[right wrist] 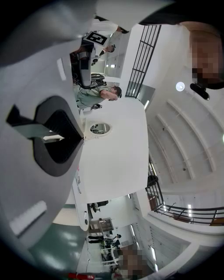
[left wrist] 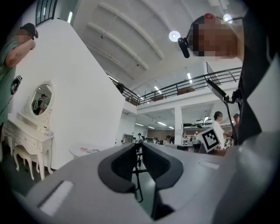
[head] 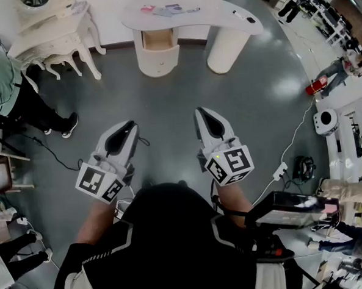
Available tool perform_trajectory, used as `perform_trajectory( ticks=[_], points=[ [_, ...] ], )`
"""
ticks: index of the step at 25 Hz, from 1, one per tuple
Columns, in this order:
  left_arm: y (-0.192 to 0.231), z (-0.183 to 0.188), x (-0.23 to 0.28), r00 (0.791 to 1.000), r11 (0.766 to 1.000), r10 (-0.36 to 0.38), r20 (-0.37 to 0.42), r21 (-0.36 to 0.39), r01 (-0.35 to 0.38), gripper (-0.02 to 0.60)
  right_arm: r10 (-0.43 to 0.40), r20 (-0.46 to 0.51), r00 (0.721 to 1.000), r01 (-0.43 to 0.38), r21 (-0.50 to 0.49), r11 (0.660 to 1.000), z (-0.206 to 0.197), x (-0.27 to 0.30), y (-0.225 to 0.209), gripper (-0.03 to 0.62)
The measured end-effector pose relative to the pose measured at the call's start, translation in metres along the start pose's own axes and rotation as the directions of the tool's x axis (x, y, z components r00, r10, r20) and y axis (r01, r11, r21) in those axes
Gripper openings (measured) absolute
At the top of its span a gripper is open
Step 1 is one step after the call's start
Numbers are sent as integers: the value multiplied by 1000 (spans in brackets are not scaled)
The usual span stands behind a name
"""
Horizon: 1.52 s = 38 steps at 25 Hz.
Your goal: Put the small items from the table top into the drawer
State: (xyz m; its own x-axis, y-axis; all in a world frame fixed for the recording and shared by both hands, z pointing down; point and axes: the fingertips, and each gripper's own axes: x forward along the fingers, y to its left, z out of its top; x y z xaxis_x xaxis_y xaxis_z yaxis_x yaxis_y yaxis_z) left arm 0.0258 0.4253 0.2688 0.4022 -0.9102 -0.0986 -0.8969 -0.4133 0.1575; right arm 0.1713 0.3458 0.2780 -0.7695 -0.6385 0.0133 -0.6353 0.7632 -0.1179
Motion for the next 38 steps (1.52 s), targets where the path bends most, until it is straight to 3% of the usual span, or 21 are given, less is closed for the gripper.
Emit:
perform_trajectory(
  ticks=[17,29,38],
  points=[
    [18,5,-9,1000,1000,1,-4,31,-1,40,-35,-11,999,35,16,999,-3,11,9,2],
    [72,7,-42,1000,998,-31,1,55,31,40,-50,-40,998,51,15,999,-19,54,59,3],
    [100,7,-48,998,998,-67,22,16,67,40,-51,-72,996,50,-17,999,-21,76,84,3]
  ],
)
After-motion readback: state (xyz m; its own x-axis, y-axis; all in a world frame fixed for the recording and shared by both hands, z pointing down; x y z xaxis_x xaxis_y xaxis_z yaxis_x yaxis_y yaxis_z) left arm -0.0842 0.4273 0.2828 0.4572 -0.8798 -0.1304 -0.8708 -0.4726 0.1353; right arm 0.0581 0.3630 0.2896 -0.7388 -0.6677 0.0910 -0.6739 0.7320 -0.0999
